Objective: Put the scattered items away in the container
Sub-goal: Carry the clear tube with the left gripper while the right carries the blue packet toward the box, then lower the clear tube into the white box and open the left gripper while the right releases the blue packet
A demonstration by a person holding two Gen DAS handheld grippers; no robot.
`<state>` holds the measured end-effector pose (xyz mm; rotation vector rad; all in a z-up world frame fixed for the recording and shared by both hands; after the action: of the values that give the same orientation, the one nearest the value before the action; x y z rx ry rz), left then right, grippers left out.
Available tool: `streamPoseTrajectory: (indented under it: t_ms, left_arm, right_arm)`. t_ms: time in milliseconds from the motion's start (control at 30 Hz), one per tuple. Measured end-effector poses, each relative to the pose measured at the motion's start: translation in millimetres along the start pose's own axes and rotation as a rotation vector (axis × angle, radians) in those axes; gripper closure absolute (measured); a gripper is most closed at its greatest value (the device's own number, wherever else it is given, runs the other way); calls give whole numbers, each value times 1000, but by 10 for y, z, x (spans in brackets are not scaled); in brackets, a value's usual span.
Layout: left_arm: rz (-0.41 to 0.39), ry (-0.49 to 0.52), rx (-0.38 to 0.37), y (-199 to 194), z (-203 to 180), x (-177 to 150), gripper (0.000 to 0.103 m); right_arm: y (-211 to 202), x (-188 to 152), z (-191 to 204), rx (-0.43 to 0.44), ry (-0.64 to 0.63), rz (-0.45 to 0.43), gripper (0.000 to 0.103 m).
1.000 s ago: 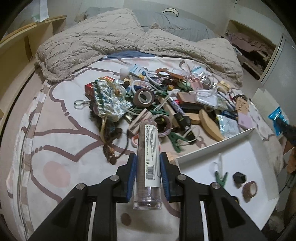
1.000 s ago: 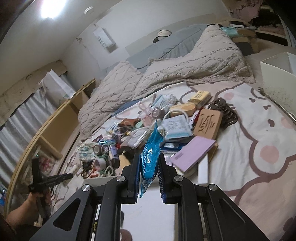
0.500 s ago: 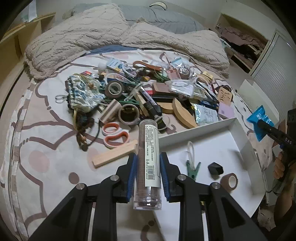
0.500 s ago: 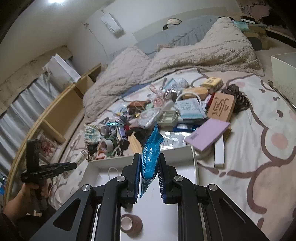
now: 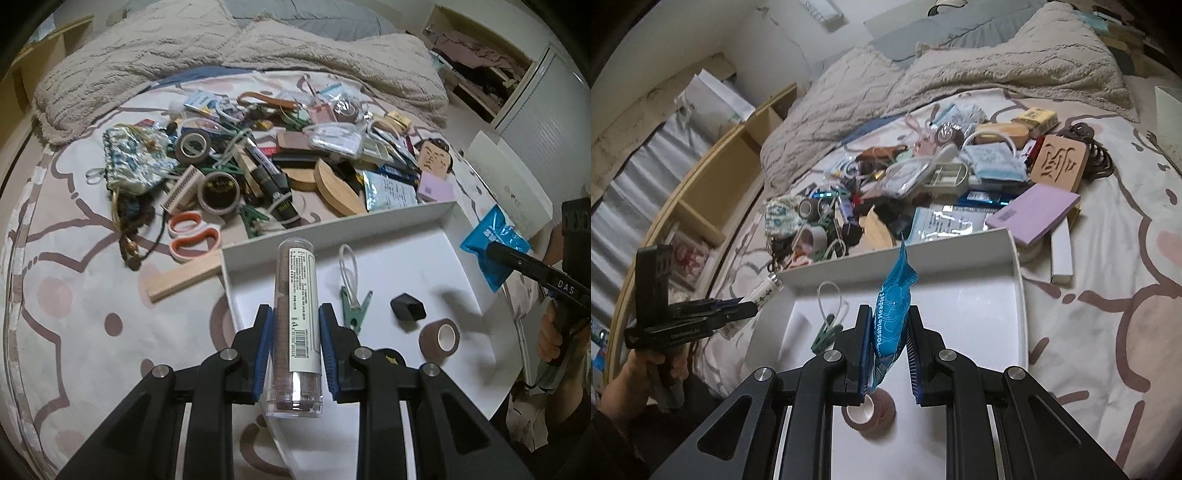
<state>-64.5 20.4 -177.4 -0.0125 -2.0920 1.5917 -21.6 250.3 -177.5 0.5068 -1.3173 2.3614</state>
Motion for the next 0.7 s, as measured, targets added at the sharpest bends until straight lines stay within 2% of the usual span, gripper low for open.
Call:
streamPoseTrajectory:
  t_ms: [233,700]
  left_arm:
    - [34,2,-1,74,-61,-93,78]
    - [91,-27,-4,248,-79,-213,78]
  right_arm:
    - [180,-135,2,-23,-14,84,84]
    - [367,-237,-44,-79,-53,143,84]
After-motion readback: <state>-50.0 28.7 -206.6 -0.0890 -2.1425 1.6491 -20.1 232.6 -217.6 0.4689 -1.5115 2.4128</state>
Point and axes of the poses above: each gripper's, at about its wrist camera, not at the fingertips, and y roughly the way its jaws point, z to its left, x to its top, the point moved 8 cm from there along y, roughly the way its jaws point, and after that the axes turned 2 degrees about z, right-handed, at the moved point
